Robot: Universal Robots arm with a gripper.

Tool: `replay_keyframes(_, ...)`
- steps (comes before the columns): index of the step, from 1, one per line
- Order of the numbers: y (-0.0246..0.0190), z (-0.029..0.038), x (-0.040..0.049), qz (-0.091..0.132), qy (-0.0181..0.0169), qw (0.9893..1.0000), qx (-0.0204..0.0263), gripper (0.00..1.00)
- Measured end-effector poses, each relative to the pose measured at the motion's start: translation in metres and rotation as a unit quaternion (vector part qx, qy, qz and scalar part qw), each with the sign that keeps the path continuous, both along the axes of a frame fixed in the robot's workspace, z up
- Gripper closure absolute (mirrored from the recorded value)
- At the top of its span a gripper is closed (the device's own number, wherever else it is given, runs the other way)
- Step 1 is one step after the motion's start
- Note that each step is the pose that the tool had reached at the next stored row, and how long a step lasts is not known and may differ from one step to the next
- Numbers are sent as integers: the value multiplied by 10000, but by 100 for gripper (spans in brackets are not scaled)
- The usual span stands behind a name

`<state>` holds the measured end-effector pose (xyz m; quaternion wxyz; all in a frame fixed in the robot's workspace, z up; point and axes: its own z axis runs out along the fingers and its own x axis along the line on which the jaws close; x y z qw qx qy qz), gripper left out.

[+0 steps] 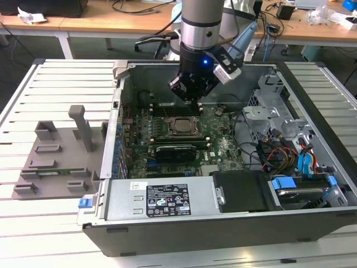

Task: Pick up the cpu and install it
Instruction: 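Install the first cpu locking lever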

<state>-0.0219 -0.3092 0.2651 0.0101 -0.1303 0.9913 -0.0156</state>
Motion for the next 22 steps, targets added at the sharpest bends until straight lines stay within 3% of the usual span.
replay_keyframes(3,0,-5,0,-251,0,9997,0,89)
replay_keyframes(5,0,-10,0,-506,0,9987,0,89)
replay_keyframes(7,0,-15,0,-797,0,9968,0,89)
replay_keyframes(9,0,-16,0,-902,0,9959,2,89)
replay_keyframes(10,0,-19,2,-902,46,9959,0,89)
replay_keyframes(11,0,-21,5,-903,143,9958,-10,89)
replay_keyframes(12,0,-22,7,-903,187,9957,-15,89)
replay_keyframes(22,0,-21,7,-903,224,9957,-18,89)
